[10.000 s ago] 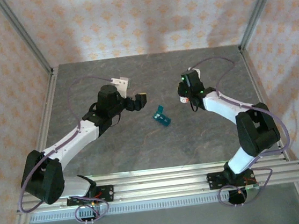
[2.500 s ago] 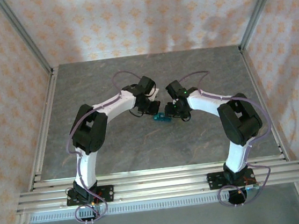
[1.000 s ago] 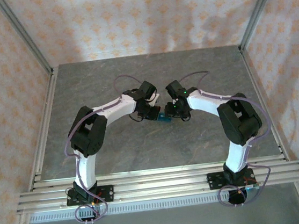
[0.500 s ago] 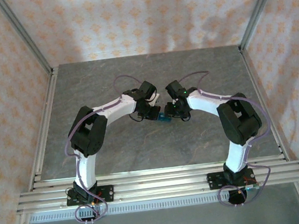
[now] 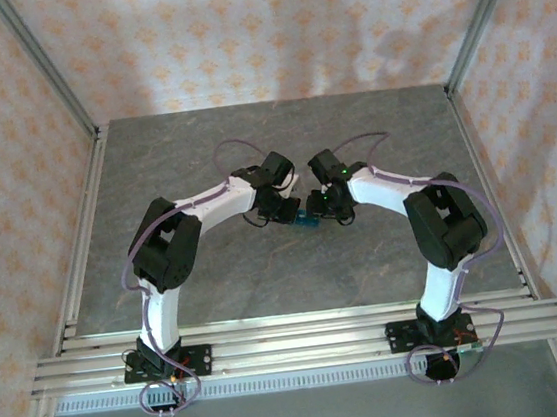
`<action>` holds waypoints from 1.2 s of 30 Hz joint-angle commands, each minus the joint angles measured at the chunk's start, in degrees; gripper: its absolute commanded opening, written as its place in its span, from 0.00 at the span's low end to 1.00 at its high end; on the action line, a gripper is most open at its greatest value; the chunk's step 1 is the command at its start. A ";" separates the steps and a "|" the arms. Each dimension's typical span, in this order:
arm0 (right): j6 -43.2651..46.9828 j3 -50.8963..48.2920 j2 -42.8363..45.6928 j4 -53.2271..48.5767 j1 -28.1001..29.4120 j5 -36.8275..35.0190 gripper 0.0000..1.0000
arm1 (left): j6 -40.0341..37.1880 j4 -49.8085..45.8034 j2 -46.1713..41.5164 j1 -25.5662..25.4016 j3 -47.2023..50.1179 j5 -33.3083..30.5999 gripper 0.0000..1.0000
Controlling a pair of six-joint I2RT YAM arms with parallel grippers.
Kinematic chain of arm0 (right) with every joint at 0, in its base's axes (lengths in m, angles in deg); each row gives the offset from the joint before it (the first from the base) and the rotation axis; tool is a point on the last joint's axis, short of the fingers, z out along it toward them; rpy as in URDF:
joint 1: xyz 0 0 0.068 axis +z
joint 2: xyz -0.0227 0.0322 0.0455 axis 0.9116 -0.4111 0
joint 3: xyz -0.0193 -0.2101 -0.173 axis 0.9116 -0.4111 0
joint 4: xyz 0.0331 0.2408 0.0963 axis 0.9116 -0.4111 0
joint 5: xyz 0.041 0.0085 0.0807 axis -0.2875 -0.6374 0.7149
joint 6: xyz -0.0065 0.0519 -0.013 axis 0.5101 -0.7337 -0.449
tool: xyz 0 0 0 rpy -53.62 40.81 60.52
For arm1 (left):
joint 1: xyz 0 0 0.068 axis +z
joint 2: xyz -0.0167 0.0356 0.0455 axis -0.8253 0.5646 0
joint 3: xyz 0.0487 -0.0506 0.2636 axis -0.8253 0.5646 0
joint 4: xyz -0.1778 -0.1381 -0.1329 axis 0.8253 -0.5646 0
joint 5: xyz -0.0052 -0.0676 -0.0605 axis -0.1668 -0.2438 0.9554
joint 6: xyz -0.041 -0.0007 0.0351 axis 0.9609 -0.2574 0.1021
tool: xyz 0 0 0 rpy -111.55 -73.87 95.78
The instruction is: Sort the pills into containers
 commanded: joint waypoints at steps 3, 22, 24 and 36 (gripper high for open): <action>0.64 1.98 -2.32 -4.63 -0.42 -3.33 0.54 | -0.21 0.98 -1.89 -0.60 -0.31 -3.71 0.06; 3.82 17.41 15.83 -13.50 -4.88 -5.35 0.67 | -0.38 12.31 -28.89 3.63 5.27 -20.13 0.85; 4.46 16.79 19.23 -12.67 -7.73 -7.60 0.79 | -0.49 13.46 -32.42 5.16 7.25 -20.85 1.00; 2.42 10.38 25.49 -6.77 -24.00 -22.42 1.00 | -21.02 42.08 -48.89 8.55 31.17 -36.02 1.00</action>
